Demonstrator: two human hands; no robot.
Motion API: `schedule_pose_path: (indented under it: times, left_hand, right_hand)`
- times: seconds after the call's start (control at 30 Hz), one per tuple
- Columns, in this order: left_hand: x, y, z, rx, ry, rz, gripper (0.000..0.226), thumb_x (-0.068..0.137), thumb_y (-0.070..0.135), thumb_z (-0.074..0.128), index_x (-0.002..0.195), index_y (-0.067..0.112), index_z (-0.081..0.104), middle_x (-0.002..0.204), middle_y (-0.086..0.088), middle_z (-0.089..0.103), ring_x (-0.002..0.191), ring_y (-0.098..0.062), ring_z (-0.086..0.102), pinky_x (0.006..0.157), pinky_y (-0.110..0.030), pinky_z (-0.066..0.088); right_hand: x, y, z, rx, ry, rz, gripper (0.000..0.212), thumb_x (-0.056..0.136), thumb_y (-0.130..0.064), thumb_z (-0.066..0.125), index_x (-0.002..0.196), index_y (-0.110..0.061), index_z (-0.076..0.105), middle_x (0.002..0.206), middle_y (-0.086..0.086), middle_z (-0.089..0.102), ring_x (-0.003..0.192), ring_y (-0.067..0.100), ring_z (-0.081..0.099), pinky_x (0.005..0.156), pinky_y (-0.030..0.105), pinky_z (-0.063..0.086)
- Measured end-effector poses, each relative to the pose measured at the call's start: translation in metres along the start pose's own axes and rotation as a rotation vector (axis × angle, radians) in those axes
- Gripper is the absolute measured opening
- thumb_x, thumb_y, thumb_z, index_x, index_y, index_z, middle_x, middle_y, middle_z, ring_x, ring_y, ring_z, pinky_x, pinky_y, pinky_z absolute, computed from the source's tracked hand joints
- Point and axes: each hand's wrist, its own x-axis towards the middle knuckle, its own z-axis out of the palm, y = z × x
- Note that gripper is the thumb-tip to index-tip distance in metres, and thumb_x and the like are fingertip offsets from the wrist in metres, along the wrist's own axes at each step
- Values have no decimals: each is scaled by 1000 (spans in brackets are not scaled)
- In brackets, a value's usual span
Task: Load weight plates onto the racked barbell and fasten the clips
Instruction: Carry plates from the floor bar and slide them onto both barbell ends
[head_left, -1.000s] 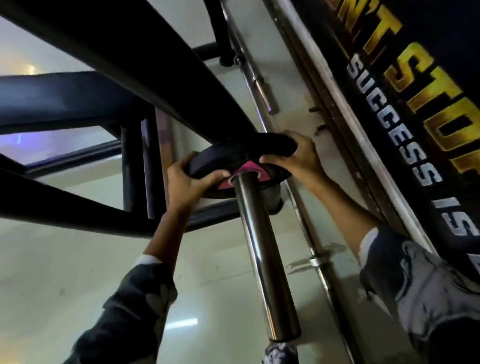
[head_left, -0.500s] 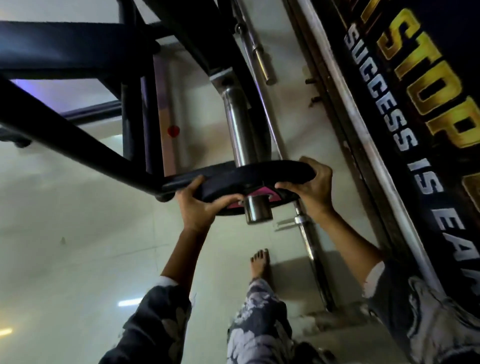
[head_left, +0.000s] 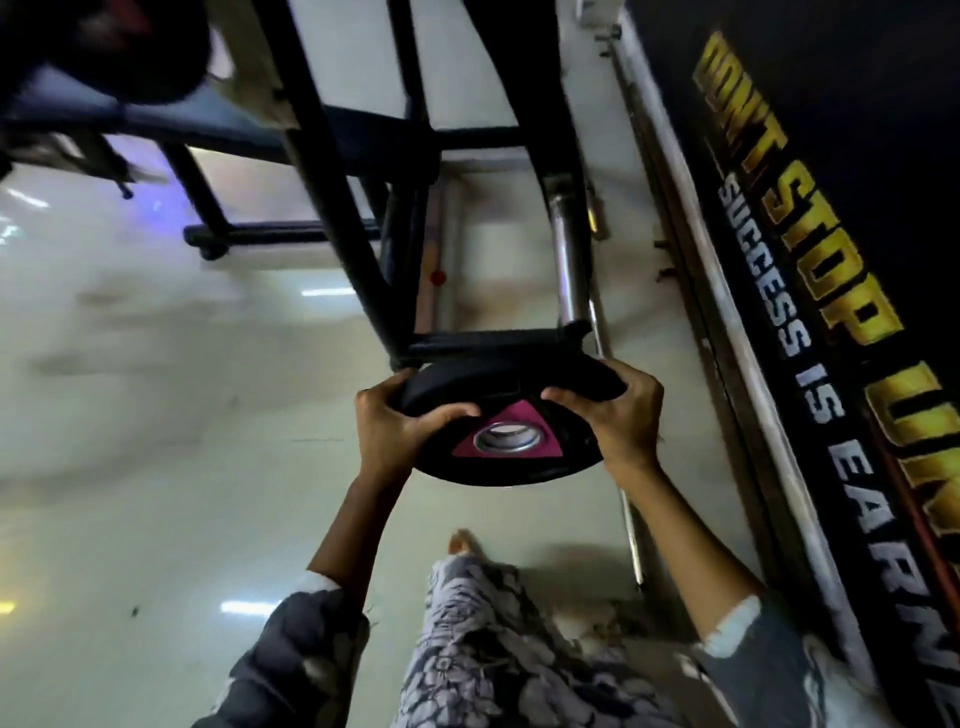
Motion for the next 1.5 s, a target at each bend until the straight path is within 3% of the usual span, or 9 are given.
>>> schedule_pose_path:
  times: [0.1, 0.33, 0.63, 0.83, 1.0, 1.13, 1.27, 1.4, 1.5]
  left_hand:
    - [-5, 29, -68, 6, 114, 31, 43, 39, 56, 83, 58, 23, 62, 52, 12, 60, 54, 0, 53, 50, -25, 43]
    - [-4, 64, -240, -16, 324, 104, 49, 43, 46, 79, 66, 5, 65, 63, -8, 57, 65, -12, 49, 55, -49, 48]
    - [49, 71, -419, 10, 300, 250, 39, 46, 41, 78, 67, 9, 67, 68, -6, 57, 64, -11, 48, 58, -32, 44]
    - [104, 64, -426, -55, 142, 294, 36, 49, 44, 79, 70, 17, 69, 63, 5, 62, 63, -7, 51, 59, -30, 46]
    - [134, 51, -422, -83, 97, 326, 33, 50, 47, 79, 71, 24, 67, 56, 22, 63, 59, 9, 53, 56, -16, 45]
    - [168, 47, -413, -36, 136, 388, 52, 49, 56, 82, 66, 10, 66, 59, 10, 62, 56, 1, 49, 50, -30, 43]
    - [207, 45, -402, 22, 120, 505, 37, 57, 47, 79, 59, 30, 47, 49, 22, 48, 49, 7, 41, 49, -8, 31]
    - [253, 39, -391, 49, 71, 556, 57, 67, 50, 73, 108, 11, 64, 107, 6, 66, 97, 5, 60, 84, -9, 44]
    - [296, 32, -381, 91, 36, 566, 68, 71, 50, 68, 125, 10, 56, 135, 5, 46, 128, -10, 45, 104, -13, 35]
  right_hand:
    - [-16, -60, 33, 63, -36, -80, 46, 40, -71, 71, 51, -29, 53, 45, -20, 55, 46, 1, 50, 49, 18, 40]
    - [-53, -192, 147, 17, -58, -330, 57, 44, -74, 65, 42, -28, 32, 33, -12, 33, 40, 3, 44, 41, 15, 23]
    - [-88, -293, 293, 165, -13, -350, 67, 45, -75, 64, 46, -12, 43, 41, -4, 42, 42, 8, 35, 42, 30, 32]
    - [-70, -302, 314, 132, 141, -290, 78, 44, -81, 62, 52, -4, 51, 45, -3, 49, 45, 13, 44, 44, 33, 37]
    - [-52, -298, 324, 94, 183, -296, 48, 49, -68, 68, 46, -27, 44, 40, -16, 45, 43, 3, 44, 45, 20, 33]
    - [-20, -297, 332, 66, 205, -338, 46, 53, -62, 72, 46, -31, 39, 39, -15, 41, 43, -2, 46, 41, 11, 29]
    - [17, -292, 344, 100, 212, -376, 42, 55, -57, 74, 51, -32, 41, 44, -15, 43, 46, -4, 48, 44, 11, 30]
    - [59, -289, 357, 176, 194, -385, 43, 59, -64, 64, 76, -25, 61, 67, -26, 61, 71, -12, 58, 62, 2, 40]
    - [97, -284, 368, 131, 205, -423, 76, 63, -67, 58, 117, -12, 61, 115, -3, 66, 104, -8, 53, 81, -3, 37]
